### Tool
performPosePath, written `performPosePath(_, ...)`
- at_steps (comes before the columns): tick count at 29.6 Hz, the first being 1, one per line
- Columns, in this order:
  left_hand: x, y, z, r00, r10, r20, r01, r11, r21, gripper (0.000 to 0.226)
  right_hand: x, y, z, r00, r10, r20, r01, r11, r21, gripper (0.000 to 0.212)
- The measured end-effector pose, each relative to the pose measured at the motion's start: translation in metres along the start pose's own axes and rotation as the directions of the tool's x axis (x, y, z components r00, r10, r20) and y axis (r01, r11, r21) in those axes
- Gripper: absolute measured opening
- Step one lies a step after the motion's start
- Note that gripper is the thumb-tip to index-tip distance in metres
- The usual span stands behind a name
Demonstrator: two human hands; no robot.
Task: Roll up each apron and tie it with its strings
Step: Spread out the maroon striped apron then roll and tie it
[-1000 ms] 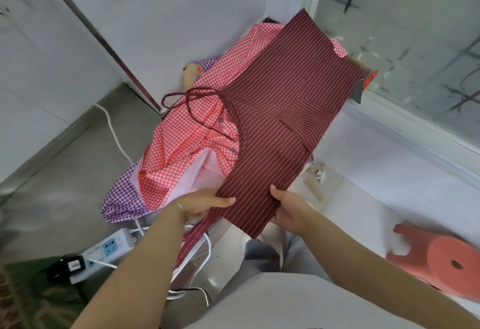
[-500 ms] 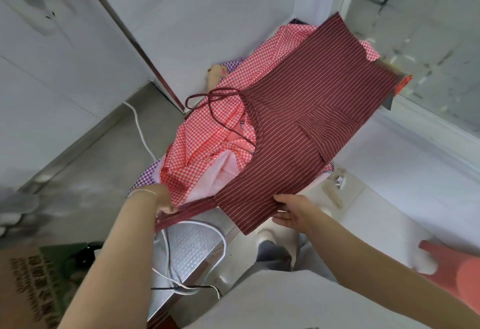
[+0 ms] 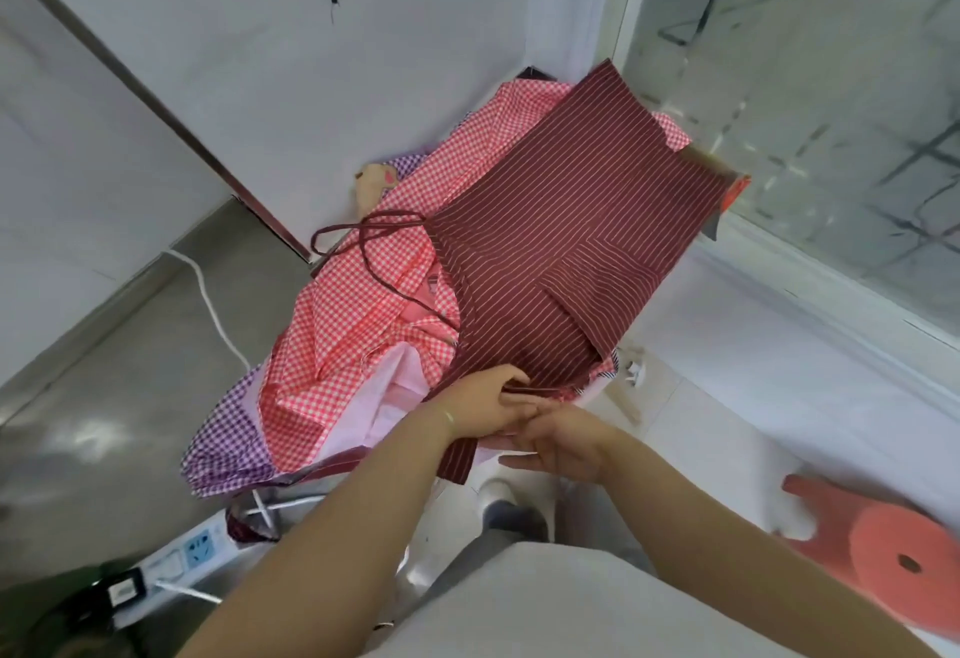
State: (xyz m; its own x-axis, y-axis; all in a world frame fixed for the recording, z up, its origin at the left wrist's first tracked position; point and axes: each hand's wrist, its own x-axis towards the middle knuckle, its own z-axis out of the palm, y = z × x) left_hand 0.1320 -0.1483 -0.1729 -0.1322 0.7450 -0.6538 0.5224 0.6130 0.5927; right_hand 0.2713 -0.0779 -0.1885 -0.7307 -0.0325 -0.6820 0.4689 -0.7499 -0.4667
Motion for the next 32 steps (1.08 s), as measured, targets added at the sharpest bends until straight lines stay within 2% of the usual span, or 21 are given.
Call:
performPosePath(2, 0.005, -0.006, -0.006, 0.999, 0.017, -0.040, -0.016, 1.000, 0.026, 0.024, -0.005, -0.015, -0.015, 1.000, 0.005, -0.020, -0.005, 1.000, 0.022, 0.038)
performPosePath(4, 0.008, -0.006, -0.019, 0.999, 0.004, -0.052, -0.001, 0.998, 0.056, 0.029, -0.007, -0.034, -0.032, 0.974, -0.012, -0.227, 0.009, 1.000, -0.014, 0.021)
performPosePath(5, 0.013, -0.004, -0.027, 0.999, -0.002, -0.040, 0.005, 0.998, 0.056, 0.032, -0.005, -0.048, -0.045, 0.917, -0.046, -0.396, 0.054, 0.999, 0.009, 0.025)
performPosePath(6, 0.009, -0.005, -0.034, 1.000, -0.004, -0.019, 0.005, 0.998, 0.061, 0.033, -0.002, -0.054, -0.055, 0.809, -0.080, -0.582, 0.130, 0.991, 0.044, 0.032)
performPosePath(7, 0.008, -0.004, -0.042, 1.000, -0.008, -0.004, 0.008, 0.998, 0.056, 0.033, 0.000, -0.063, -0.067, 0.662, -0.110, -0.741, 0.210, 0.977, 0.043, 0.036)
performPosePath(8, 0.011, -0.002, -0.052, 0.999, -0.039, 0.014, 0.039, 0.998, 0.039, 0.030, 0.005, -0.076, -0.085, 0.534, -0.118, -0.837, 0.261, 0.965, 0.031, 0.039)
performPosePath(9, 0.011, 0.000, -0.060, 0.997, -0.061, 0.037, 0.060, 0.998, 0.026, 0.027, 0.008, -0.086, -0.097, 0.467, -0.097, -0.879, 0.297, 0.953, 0.053, 0.041)
performPosePath(12, 0.015, 0.004, -0.088, 0.984, -0.113, 0.138, 0.097, 0.988, 0.120, 0.017, 0.021, -0.126, -0.128, 0.504, 0.014, -0.864, 0.409, 0.877, 0.252, 0.061)
performPosePath(14, 0.018, 0.005, -0.104, 0.962, -0.177, 0.210, 0.131, 0.968, 0.216, 0.016, 0.027, -0.151, -0.137, 0.494, -0.016, -0.869, 0.461, 0.853, 0.246, 0.073)
performPosePath(16, 0.021, 0.006, -0.117, 0.928, -0.256, 0.271, 0.193, 0.952, 0.237, 0.012, 0.032, -0.172, -0.142, 0.416, -0.144, -0.898, 0.430, 0.901, 0.054, 0.074)
performPosePath(18, 0.022, 0.009, -0.122, 0.883, -0.341, 0.322, 0.226, 0.911, 0.346, 0.023, 0.033, -0.187, -0.145, 0.341, -0.371, -0.864, 0.238, 0.923, -0.303, 0.065)
performPosePath(19, 0.023, 0.009, -0.122, 0.865, -0.386, 0.320, 0.245, 0.882, 0.402, 0.031, 0.033, -0.196, -0.148, 0.348, -0.471, -0.810, 0.068, 0.875, -0.480, 0.058)
performPosePath(20, 0.024, 0.008, -0.121, 0.856, -0.428, 0.291, 0.277, 0.854, 0.440, 0.038, 0.033, -0.205, -0.151, 0.415, -0.523, -0.744, -0.123, 0.778, -0.616, 0.048)
performPosePath(21, 0.027, 0.007, -0.121, 0.858, -0.451, 0.244, 0.321, 0.843, 0.432, 0.041, 0.035, -0.216, -0.156, 0.540, -0.515, -0.665, -0.282, 0.634, -0.720, 0.035)
performPosePath(22, 0.030, 0.009, -0.123, 0.869, -0.456, 0.190, 0.356, 0.844, 0.401, 0.040, 0.037, -0.227, -0.157, 0.681, -0.431, -0.592, -0.377, 0.486, -0.788, 0.023)
performPosePath(23, 0.033, 0.013, -0.126, 0.888, -0.437, 0.145, 0.364, 0.860, 0.359, 0.037, 0.039, -0.238, -0.157, 0.787, -0.300, -0.540, -0.426, 0.368, -0.826, 0.017)
performPosePath(24, 0.035, 0.018, -0.130, 0.906, -0.405, 0.121, 0.348, 0.878, 0.329, 0.033, 0.039, -0.251, -0.153, 0.847, -0.174, -0.502, -0.447, 0.279, -0.850, 0.015)
performPosePath(26, 0.043, 0.023, -0.138, 0.926, -0.363, 0.106, 0.324, 0.905, 0.275, 0.030, 0.038, -0.273, -0.147, 0.898, 0.011, -0.440, -0.437, 0.142, -0.888, 0.015)
performPosePath(29, 0.047, 0.023, -0.145, 0.938, -0.344, 0.049, 0.320, 0.910, 0.265, 0.016, 0.046, -0.300, -0.149, 0.922, 0.040, -0.385, -0.374, -0.165, -0.912, 0.028)
performPosePath(31, 0.044, 0.008, -0.146, 0.929, -0.365, 0.065, 0.336, 0.904, 0.263, 0.009, 0.053, -0.310, -0.157, 0.896, 0.063, -0.439, -0.382, -0.393, -0.837, 0.027)
performPosePath(32, 0.040, 0.002, -0.145, 0.919, -0.371, 0.129, 0.323, 0.901, 0.290, 0.009, 0.054, -0.314, -0.162, 0.836, 0.136, -0.531, -0.423, -0.457, -0.783, 0.029)
